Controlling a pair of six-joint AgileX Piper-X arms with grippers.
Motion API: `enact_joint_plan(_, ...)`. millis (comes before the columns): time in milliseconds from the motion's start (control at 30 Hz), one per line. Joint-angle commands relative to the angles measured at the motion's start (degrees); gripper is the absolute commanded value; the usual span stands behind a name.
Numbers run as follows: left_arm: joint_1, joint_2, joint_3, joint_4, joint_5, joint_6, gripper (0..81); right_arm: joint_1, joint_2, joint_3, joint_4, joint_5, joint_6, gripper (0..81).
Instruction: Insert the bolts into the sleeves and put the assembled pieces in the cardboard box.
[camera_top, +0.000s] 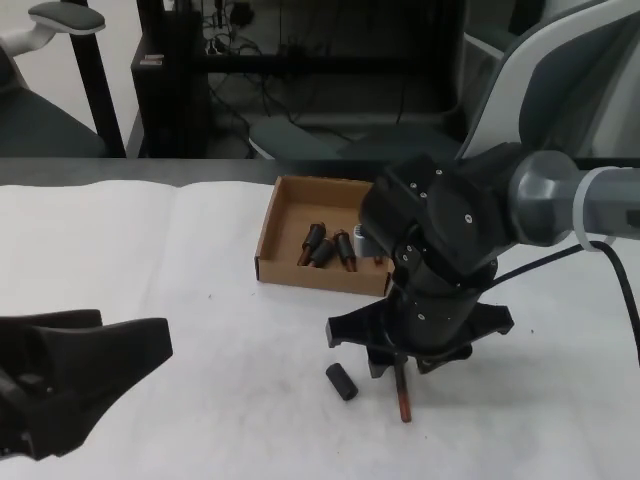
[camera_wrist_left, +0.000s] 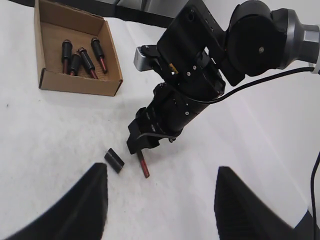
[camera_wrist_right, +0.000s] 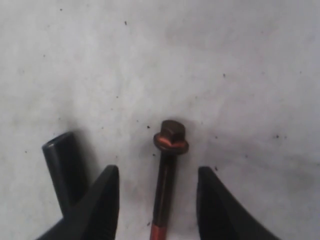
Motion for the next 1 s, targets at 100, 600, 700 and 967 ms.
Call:
enact_joint_plan(100,-0.1,-0.5,-0.1,-0.7,-0.1,0.0,62.0,-0.3,1.4,-0.3,-0.1,0.0,-0.5,49.8)
enact_joint_plan(600,-0.1,-0.5,-0.1,-0.7,-0.1,0.0,62.0,-0.3,4.0,-0.3,1.1,-1.0,-0.1,20.6)
enact_joint_plan(700,-0.1,-0.5,-0.1,-0.7,-0.1,0.0,62.0,-0.3,4.0,-0.6,1.2,-3.0,-0.5,0.6)
enact_joint_plan(967,-0.1,-0.4,-0.1,-0.7,-0.1,1.3,62.0,-0.3,0.0,-2.5,3.3,-4.0,-1.4,0.6)
